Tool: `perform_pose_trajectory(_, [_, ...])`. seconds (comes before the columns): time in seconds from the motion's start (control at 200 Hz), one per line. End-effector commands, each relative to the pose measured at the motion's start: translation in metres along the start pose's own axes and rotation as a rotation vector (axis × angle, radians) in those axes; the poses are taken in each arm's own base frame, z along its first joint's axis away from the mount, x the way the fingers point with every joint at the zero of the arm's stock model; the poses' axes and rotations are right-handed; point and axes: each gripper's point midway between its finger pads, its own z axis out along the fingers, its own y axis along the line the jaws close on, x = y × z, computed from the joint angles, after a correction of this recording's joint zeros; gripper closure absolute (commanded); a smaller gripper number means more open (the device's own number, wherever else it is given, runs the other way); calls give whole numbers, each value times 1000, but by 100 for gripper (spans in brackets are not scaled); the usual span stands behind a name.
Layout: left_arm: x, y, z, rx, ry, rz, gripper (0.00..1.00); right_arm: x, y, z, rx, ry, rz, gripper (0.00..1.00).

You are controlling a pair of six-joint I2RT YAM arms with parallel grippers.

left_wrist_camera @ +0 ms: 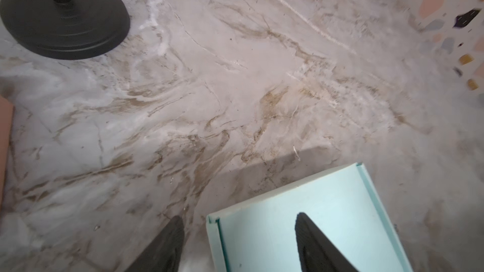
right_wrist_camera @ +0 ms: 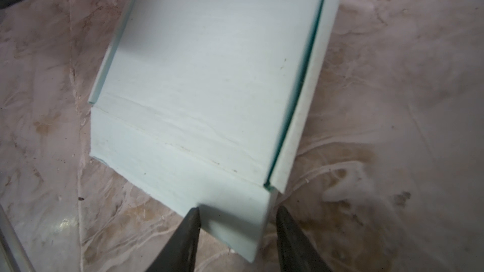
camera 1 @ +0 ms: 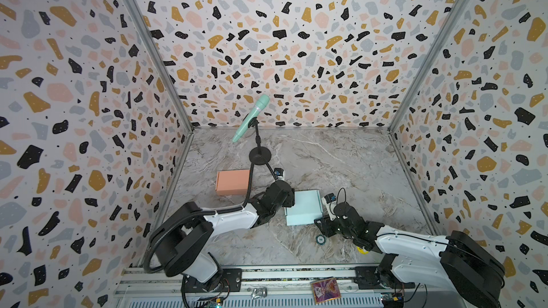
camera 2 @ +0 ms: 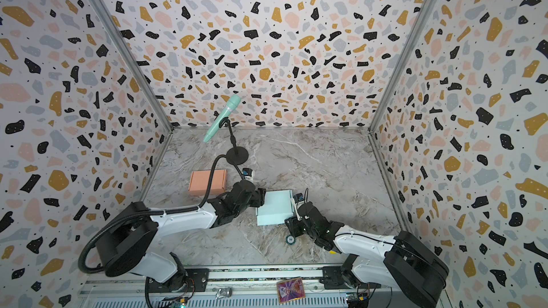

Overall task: Assemble paper box
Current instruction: Rotate the paper box at the center of the table.

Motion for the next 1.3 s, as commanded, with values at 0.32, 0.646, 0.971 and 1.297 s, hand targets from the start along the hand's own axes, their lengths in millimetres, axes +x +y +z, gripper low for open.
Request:
perform_pose_trajectory(0.32, [34, 9, 40, -23, 114, 92, 33, -24, -2, 11, -1, -36, -20, 52])
perform_pose_trajectory(0.646, [39, 4, 38, 23, 113, 70, 36, -38, -15, 23, 45, -62, -11, 50])
perform_pose_trajectory(0.971, [42, 2, 30, 49, 122, 58, 40, -53, -28, 31, 85, -86, -6, 43])
perform_pose_trajectory(1.297, [50, -4, 0, 107, 102, 11, 41, -58, -35, 32, 93, -95, 0, 43])
